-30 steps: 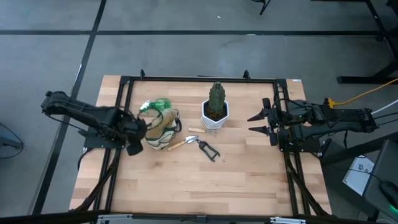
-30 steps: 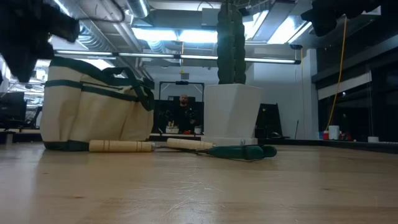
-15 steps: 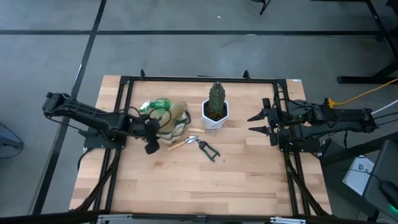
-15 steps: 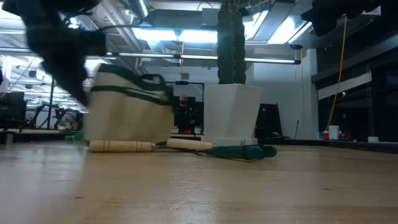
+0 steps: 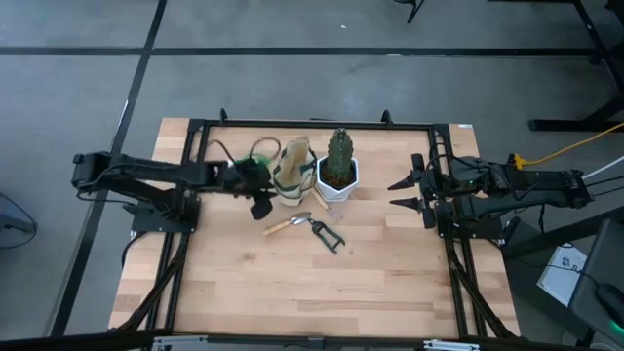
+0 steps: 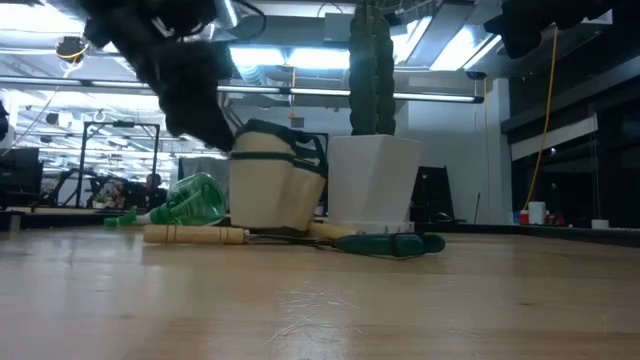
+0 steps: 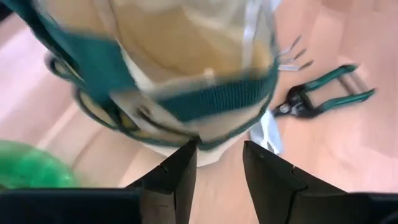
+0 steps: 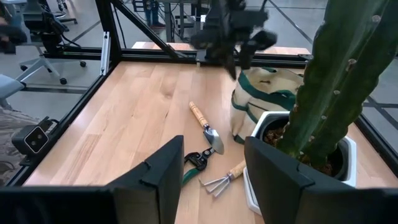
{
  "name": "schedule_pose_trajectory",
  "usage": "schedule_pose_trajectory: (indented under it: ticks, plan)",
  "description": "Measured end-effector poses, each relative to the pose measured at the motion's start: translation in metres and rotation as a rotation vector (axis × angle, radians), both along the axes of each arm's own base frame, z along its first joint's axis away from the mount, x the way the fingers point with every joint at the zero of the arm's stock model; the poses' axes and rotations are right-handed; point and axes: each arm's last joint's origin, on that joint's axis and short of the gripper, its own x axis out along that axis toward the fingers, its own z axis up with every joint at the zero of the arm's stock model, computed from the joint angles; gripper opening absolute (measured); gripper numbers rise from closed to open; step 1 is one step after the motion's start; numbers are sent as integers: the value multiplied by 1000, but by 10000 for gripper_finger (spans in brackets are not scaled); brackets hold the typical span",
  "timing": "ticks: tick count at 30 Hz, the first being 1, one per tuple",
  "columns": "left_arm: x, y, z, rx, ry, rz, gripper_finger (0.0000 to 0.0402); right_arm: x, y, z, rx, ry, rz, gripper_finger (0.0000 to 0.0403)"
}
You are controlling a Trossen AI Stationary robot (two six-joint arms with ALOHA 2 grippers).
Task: Pick & Place Garden tools in Gardening bag
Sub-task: Adjust the brown gardening bag, then put the green spray bottle into the gardening bag
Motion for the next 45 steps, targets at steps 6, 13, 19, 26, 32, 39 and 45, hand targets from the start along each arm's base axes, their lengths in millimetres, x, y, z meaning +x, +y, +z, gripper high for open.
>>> schedule_pose_trajectory:
  ticks: [6, 13, 19, 26, 32, 39, 45]
  plan:
    - [-28, 12, 30, 98, 45, -17, 118, 0, 0, 0, 0, 0, 0, 172]
    - [-68, 7, 49, 224, -56, 34, 110, 0, 0, 0, 0, 0, 0, 172]
    - [-99, 5, 46, 302, 67, 158, 102, 0, 0, 0, 0, 1, 0, 172]
    - [-89, 7, 38, 303, 135, 114, 92, 0, 0, 0, 0, 0, 0, 172]
    - [-67, 24, 13, 259, 331, 125, 93, 0, 0, 0, 0, 1, 0, 172]
    - [-53, 45, 6, 215, 627, 94, 120, 0, 0, 0, 0, 0, 0, 172]
    - [-48, 61, 8, 232, 778, 62, 154, 0, 0, 0, 0, 0, 0, 172]
